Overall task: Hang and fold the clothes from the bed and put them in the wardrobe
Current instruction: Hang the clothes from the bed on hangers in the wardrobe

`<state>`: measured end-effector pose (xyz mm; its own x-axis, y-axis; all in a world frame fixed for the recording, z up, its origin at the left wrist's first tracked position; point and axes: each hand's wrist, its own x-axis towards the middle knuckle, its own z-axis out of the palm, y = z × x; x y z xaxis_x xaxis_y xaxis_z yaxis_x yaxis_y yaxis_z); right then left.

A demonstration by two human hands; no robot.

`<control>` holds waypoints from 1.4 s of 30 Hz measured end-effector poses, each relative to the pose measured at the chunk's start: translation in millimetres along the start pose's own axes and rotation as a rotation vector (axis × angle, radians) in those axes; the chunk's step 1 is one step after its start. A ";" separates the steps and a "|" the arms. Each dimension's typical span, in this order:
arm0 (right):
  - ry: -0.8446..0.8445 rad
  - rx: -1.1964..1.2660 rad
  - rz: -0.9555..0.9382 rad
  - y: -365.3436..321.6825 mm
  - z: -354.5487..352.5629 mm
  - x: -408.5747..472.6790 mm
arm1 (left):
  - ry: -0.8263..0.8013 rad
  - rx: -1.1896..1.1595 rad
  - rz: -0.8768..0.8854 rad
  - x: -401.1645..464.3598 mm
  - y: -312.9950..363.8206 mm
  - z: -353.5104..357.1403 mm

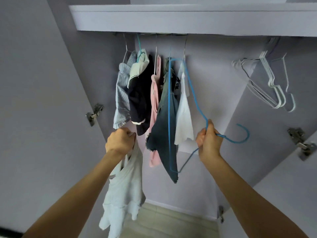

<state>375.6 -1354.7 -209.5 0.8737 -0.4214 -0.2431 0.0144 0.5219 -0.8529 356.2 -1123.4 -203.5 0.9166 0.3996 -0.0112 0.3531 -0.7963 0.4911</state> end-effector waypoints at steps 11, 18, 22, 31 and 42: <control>-0.230 0.271 0.166 -5.5 81.3 -40.5 | -0.045 -0.141 -0.046 -4.6 -12.6 -14.0; -0.265 0.054 -0.005 16.3 86.6 -50.0 | -0.020 -0.455 0.057 -14.4 -0.2 -38.7; -0.258 -0.001 -0.030 22.7 80.0 -40.1 | -0.100 -0.602 0.134 -16.8 -1.6 -58.3; -0.341 0.061 0.063 24.3 76.5 -11.9 | -0.110 -0.794 0.148 -18.3 -12.3 -83.7; -0.704 0.212 0.262 6.4 125.3 -29.9 | -0.051 -0.493 0.222 -21.5 -22.1 -83.4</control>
<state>410.5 -1245.8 -149.8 0.9633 0.2680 -0.0137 -0.2045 0.7000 -0.6842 313.0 -1076.5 -141.4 0.9714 0.2139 0.1033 0.0315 -0.5471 0.8365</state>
